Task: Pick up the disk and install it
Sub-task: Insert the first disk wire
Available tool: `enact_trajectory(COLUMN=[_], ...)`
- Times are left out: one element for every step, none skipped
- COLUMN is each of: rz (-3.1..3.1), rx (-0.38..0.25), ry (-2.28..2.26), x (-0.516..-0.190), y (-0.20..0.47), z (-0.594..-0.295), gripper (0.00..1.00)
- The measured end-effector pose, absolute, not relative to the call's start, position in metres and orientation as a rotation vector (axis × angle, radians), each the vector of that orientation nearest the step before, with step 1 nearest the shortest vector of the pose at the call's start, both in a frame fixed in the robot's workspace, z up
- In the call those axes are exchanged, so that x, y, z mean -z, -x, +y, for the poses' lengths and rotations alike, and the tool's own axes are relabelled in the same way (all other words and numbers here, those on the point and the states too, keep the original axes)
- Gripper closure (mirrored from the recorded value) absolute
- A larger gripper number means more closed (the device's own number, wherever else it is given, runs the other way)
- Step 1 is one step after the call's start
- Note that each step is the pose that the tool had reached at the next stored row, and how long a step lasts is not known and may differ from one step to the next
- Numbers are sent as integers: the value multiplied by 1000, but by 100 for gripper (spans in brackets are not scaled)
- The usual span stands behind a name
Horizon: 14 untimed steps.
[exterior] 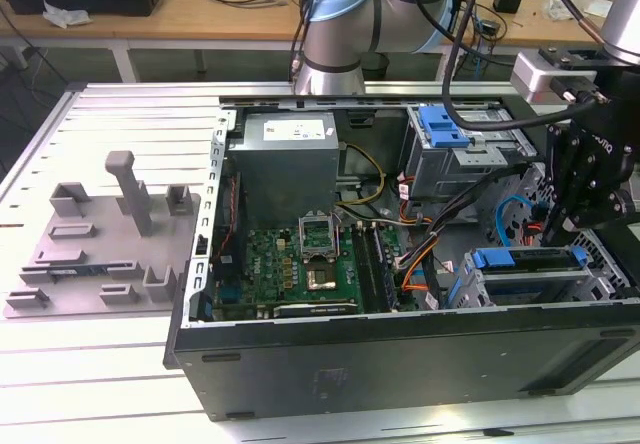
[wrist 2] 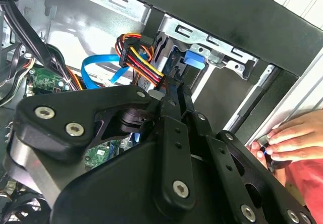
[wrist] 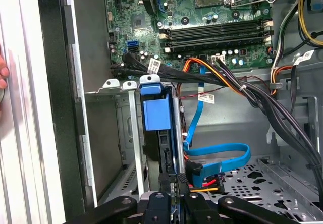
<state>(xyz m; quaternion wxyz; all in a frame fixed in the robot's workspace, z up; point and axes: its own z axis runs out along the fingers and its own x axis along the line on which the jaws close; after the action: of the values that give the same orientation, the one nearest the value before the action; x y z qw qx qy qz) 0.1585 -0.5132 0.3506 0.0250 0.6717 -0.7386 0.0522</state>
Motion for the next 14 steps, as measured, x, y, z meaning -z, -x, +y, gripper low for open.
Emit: enact_trajectory(rz=[-2284,-2284,-2284,-2284,-2284,-2284,-2284,-2284,-2284,-2284,-2284,-2284,-2284,-2284], rx=[-162,-162,-162,-162,-162,-162,-162,-162,-162,-162,-162,-162,-162,-162], ry=[-2077,-2077,-2077,-2077,-2077,-2077,-2077,-2077,-2077,-2077,-2077,-2077,-2077,-2077], x=[-350,-350,-350,-350,-350,-349,-349,-349,-349,-349,-348,-348,-348,-348], y=[-159,-159,-159,-159,-159,-159,-159,-159,-159,-159,-159,-159,-159,-159], z=[-513,-513,-513,-513,-513,-513,-513,-513,-513,-513,-513,-513,-513,-513], gripper=[84,84,84,84,84,84,84,84,84,84,84,84,84,84])
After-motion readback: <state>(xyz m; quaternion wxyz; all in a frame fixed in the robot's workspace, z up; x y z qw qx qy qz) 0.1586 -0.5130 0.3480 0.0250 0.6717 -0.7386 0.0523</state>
